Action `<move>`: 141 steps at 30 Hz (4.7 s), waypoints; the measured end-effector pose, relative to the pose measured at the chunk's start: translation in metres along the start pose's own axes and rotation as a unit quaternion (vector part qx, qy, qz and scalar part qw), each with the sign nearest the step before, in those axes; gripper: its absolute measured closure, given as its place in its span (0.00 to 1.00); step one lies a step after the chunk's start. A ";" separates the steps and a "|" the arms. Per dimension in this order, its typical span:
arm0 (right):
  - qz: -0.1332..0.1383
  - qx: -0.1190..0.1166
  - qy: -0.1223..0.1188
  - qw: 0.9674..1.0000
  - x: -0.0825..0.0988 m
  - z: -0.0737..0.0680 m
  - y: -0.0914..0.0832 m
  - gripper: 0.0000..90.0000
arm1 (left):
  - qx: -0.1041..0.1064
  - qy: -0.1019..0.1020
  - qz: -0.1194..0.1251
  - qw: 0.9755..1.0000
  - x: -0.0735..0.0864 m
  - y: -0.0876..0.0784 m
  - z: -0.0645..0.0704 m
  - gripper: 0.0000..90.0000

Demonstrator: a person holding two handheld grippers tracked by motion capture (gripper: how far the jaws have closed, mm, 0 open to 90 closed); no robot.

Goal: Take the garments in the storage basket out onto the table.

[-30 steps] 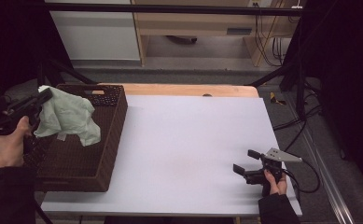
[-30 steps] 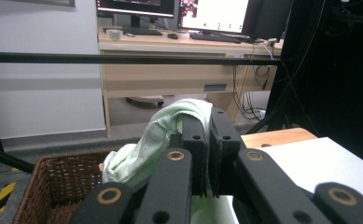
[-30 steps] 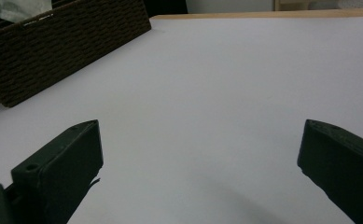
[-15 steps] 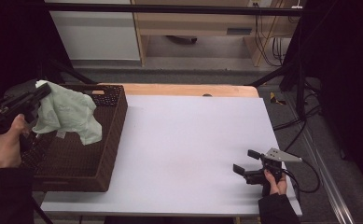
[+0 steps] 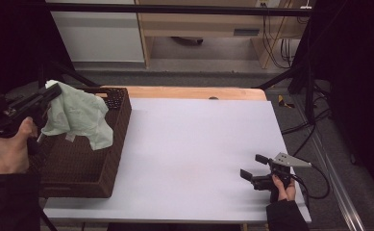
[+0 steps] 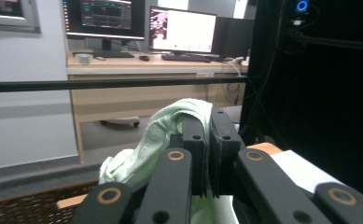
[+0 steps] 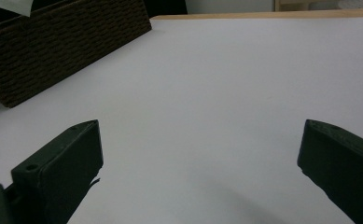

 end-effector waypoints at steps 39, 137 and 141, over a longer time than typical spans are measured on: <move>-0.001 0.000 0.002 1.000 0.000 0.000 0.000 0.01 | 0.108 0.022 -0.025 0.994 0.010 0.072 0.104 0.96; -0.005 -0.005 0.006 1.000 0.002 -0.003 0.002 0.01 | 0.229 0.001 -0.166 0.959 0.187 0.135 0.218 0.29; -0.005 -0.006 0.004 1.000 0.001 -0.004 0.002 0.01 | 0.221 0.000 -0.164 0.961 0.191 0.131 0.212 0.18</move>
Point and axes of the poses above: each handheld gripper's, and its own axes: y roughly forward along the jaws, x roughly out of its underside, z roughly to its right, the point moved 10 cm from there along y, roughly forward along the jaws, and after that the axes turned 15 degrees about y, right-handed, at the moved point
